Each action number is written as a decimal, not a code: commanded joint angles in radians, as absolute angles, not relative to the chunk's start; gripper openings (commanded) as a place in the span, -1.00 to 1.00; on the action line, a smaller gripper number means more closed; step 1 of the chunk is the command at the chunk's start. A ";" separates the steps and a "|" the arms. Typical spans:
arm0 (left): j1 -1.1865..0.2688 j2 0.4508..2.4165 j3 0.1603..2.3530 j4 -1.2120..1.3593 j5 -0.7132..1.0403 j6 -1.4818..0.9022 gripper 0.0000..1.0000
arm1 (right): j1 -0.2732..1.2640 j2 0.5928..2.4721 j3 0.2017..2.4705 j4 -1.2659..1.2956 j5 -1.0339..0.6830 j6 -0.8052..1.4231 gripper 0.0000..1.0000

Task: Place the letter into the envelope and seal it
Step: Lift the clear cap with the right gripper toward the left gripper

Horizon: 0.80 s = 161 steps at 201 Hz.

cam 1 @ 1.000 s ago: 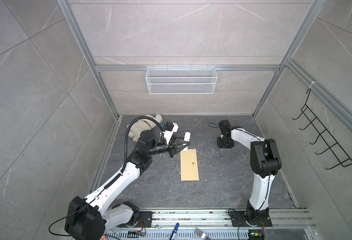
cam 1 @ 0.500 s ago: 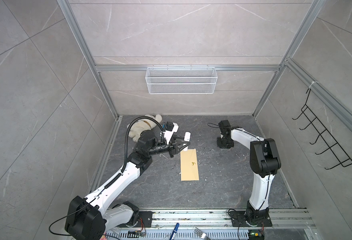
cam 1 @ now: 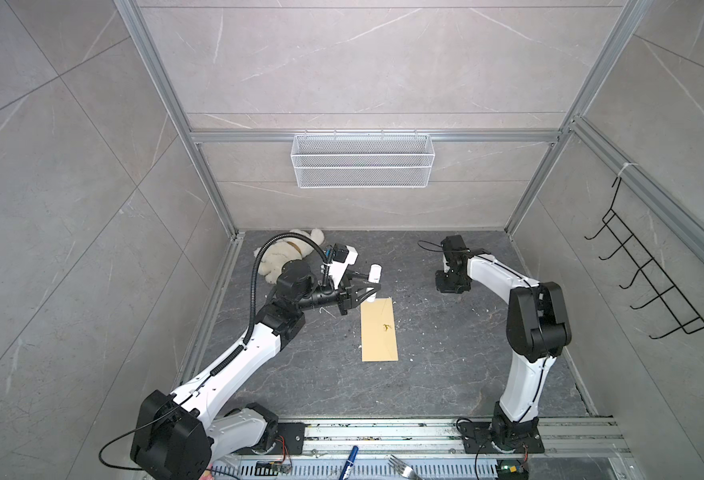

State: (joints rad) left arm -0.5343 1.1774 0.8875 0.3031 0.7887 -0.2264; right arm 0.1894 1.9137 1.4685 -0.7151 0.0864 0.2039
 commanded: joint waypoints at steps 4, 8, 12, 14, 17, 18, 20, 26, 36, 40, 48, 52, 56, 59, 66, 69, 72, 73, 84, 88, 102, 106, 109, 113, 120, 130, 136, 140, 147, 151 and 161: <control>-0.538 1.170 0.891 0.302 0.803 -0.172 -1.00 | 0.187 1.767 1.505 -0.766 0.004 0.176 -0.47; -0.538 1.172 0.891 0.298 0.803 -0.166 -1.00 | 0.189 1.748 1.505 -0.768 -0.010 0.174 -0.47; -0.538 1.172 0.891 0.296 0.804 -0.160 -1.00 | 0.189 1.729 1.506 -0.771 -0.029 0.172 -0.47; -0.538 1.172 0.891 0.296 0.803 -0.159 -1.00 | 0.189 1.718 1.506 -0.773 -0.038 0.171 -0.47; -0.538 1.171 0.891 0.294 0.803 -0.154 -1.00 | 0.189 1.706 1.507 -0.774 -0.053 0.169 -0.47; -0.538 1.172 0.891 0.294 0.803 -0.154 -1.00 | 0.190 1.700 1.507 -0.775 -0.058 0.169 -0.47; -0.538 1.172 0.890 0.292 0.802 -0.151 -1.00 | 0.190 1.690 1.507 -0.777 -0.069 0.168 -0.47; -0.538 1.173 0.889 0.293 0.805 -0.145 -1.00 | 0.190 1.666 1.507 -0.779 -0.096 0.167 -0.47; -0.538 1.173 0.884 0.291 0.805 -0.132 -1.00 | 0.192 1.615 1.509 -0.782 -0.152 0.163 -0.47; -0.538 1.175 0.883 0.290 0.805 -0.125 -1.00 | 0.193 1.593 1.510 -0.782 -0.176 0.163 -0.47; -0.538 1.175 0.880 0.290 0.807 -0.113 -1.00 | 0.194 1.556 1.512 -0.783 -0.225 0.163 -0.47; -0.538 1.175 0.877 0.291 0.808 -0.109 -1.00 | 0.194 1.539 1.516 -0.783 -0.249 0.163 -0.47; -0.538 1.176 0.876 0.289 0.809 -0.103 -1.00 | 0.195 1.524 1.519 -0.784 -0.274 0.163 -0.47; -0.538 1.176 0.876 0.288 0.811 -0.099 -1.00 | 0.197 1.512 1.523 -0.786 -0.292 0.163 -0.47; -0.538 1.178 0.874 0.290 0.813 -0.089 -1.00 | 0.201 1.488 1.530 -0.788 -0.333 0.164 -0.47; -0.538 1.178 0.873 0.289 0.813 -0.084 -1.00 | 0.203 1.477 1.535 -0.789 -0.350 0.164 -0.47; -0.538 1.179 0.873 0.289 0.814 -0.082 -1.00 | 0.206 1.468 1.539 -0.789 -0.365 0.165 -0.47; -0.538 1.180 0.872 0.289 0.814 -0.082 -1.00 | 0.208 1.466 1.540 -0.790 -0.372 0.165 -0.47; -0.538 1.182 0.870 0.289 0.816 -0.071 -1.00 | 0.221 1.439 1.557 -0.796 -0.423 0.166 -0.47; -0.538 1.184 0.869 0.289 0.818 -0.066 -1.00 | 0.229 1.431 1.564 -0.798 -0.439 0.166 -0.47; -0.538 1.187 0.867 0.289 0.825 -0.056 -1.00 | 0.259 1.409 1.585 -0.805 -0.490 0.166 -0.48; -0.540 1.188 0.866 0.289 0.826 -0.054 -1.00 | 0.265 1.406 1.589 -0.806 -0.499 0.166 -0.48; -0.540 1.188 0.865 0.289 0.828 -0.052 -1.00 | 0.273 1.402 1.594 -0.808 -0.506 0.164 -0.48; -0.539 1.190 0.865 0.290 0.831 -0.049 -1.00 | 0.282 1.399 1.603 -0.811 -0.516 0.163 -0.48; -0.540 1.191 0.864 0.293 0.834 -0.047 -1.00 | 0.301 1.393 1.615 -0.817 -0.533 0.159 -0.48; -0.540 1.193 0.861 0.296 0.839 -0.043 -1.00 | 0.326 1.390 1.632 -0.823 -0.553 0.155 -0.48; -0.540 1.194 0.861 0.299 0.843 -0.042 -1.00 | 0.345 1.388 1.642 -0.825 -0.564 0.153 -0.48; -0.540 1.195 0.861 0.299 0.845 -0.041 -1.00 | 0.355 1.386 1.648 -0.825 -0.572 0.151 -0.48; -0.540 1.196 0.859 0.301 0.849 -0.039 -1.00 | 0.375 1.387 1.654 -0.826 -0.583 0.149 -0.48; -0.540 1.196 0.859 0.301 0.850 -0.038 -1.00 | 0.386 1.387 1.661 -0.828 -0.588 0.148 -0.48; -0.540 1.196 0.858 0.301 0.858 -0.036 -1.00 | 0.417 1.394 1.676 -0.835 -0.596 0.140 -0.48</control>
State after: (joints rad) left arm -0.5350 1.1927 0.8570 0.2615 0.8116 -0.0738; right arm 0.3641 1.4010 1.6299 -0.7967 -0.5198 0.1699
